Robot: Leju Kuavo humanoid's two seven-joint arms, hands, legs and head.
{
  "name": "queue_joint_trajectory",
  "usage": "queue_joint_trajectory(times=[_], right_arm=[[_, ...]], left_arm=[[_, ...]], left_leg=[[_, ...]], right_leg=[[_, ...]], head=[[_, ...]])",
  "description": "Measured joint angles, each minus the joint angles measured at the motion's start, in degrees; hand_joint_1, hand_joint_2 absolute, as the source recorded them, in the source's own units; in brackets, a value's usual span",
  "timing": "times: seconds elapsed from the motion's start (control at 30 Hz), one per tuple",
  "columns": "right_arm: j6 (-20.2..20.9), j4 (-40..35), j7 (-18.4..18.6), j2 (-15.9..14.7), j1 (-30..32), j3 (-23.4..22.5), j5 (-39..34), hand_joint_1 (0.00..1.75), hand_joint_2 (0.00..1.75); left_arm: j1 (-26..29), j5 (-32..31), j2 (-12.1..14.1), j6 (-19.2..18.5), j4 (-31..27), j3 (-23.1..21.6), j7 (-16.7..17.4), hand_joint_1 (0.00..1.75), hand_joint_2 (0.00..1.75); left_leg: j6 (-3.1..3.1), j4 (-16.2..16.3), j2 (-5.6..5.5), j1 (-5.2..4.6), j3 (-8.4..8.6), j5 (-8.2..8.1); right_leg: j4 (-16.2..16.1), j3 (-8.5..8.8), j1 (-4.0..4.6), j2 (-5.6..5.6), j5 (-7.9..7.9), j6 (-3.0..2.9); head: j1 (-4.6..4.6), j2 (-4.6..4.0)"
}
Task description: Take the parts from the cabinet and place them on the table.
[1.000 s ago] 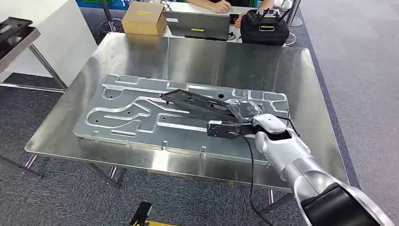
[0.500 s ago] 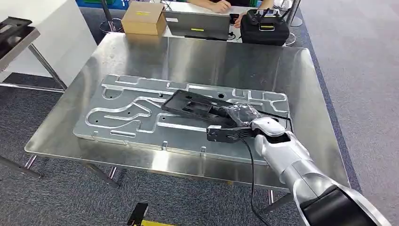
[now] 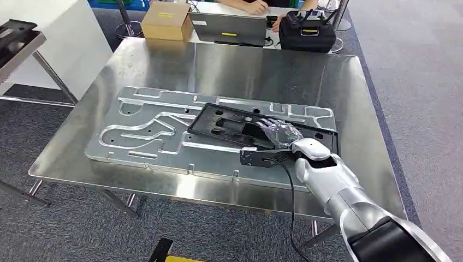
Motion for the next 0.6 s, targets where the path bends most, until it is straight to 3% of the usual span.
queue_joint_trajectory(times=[0.4,0.43,0.6], right_arm=[[0.7,0.0,0.6,-0.3,0.0,-0.4,0.4,0.0,0.0],[0.7,0.0,0.6,-0.3,0.0,-0.4,0.5,0.0,0.0],[0.5,0.0,1.2,-0.4,-0.4,-0.4,2.0,0.0,0.0]], left_arm=[[-0.1,0.2,0.0,-0.8,0.0,0.0,-1.1,0.0,1.75],[-0.2,0.4,0.0,-0.9,0.0,0.0,-1.3,0.0,0.0],[-0.2,1.2,0.0,-1.2,0.0,0.0,-1.6,0.0,0.0]], left_leg=[[0.0,0.0,0.0,0.0,0.0,0.0],[0.0,0.0,0.0,0.0,0.0,0.0],[0.0,0.0,0.0,0.0,-0.01,0.0]], right_leg=[[0.0,0.0,-0.01,0.0,0.0,0.0],[0.0,0.0,-0.01,0.0,0.0,0.0],[0.0,0.0,-0.01,0.0,0.0,0.0]], head=[[0.0,0.0],[0.0,0.0],[0.0,0.0]])
